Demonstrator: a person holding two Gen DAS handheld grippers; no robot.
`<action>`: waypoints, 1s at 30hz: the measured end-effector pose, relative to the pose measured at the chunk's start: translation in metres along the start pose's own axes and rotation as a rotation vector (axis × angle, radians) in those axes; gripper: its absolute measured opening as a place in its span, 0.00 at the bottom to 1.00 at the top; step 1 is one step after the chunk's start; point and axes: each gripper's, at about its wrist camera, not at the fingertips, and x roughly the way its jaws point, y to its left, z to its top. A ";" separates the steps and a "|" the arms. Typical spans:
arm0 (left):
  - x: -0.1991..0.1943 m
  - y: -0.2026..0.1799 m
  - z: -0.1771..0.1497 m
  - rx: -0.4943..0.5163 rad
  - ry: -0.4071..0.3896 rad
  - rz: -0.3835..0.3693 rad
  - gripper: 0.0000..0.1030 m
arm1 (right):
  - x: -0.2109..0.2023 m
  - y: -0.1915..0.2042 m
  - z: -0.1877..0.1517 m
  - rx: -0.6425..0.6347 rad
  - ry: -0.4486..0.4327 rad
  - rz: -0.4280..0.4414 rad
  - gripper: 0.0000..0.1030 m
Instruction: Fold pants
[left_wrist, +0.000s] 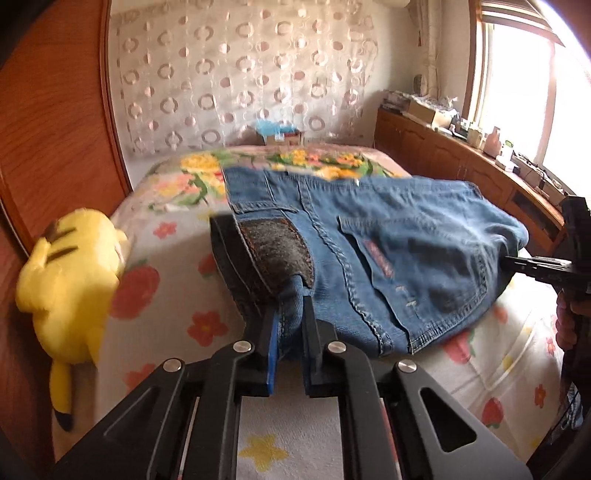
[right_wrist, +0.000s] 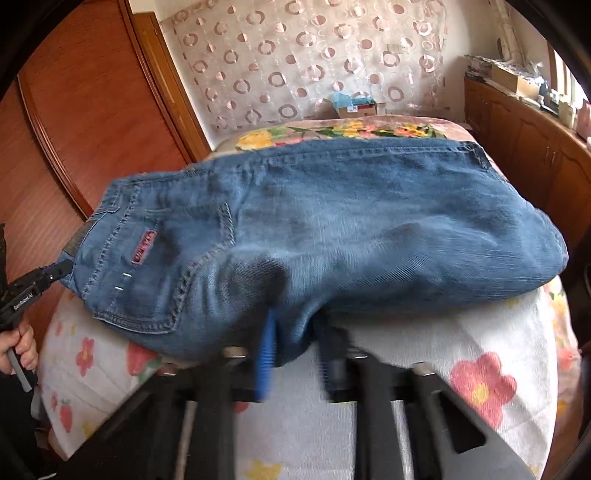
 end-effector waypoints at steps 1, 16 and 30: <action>-0.004 0.000 0.003 0.003 -0.009 0.001 0.10 | -0.003 0.000 0.001 0.006 -0.008 0.020 0.06; -0.122 0.019 0.000 -0.018 -0.180 0.078 0.09 | -0.092 0.070 -0.020 -0.146 -0.164 0.078 0.03; -0.116 0.026 -0.097 -0.059 0.031 0.091 0.14 | -0.077 0.067 -0.066 -0.140 -0.036 0.127 0.12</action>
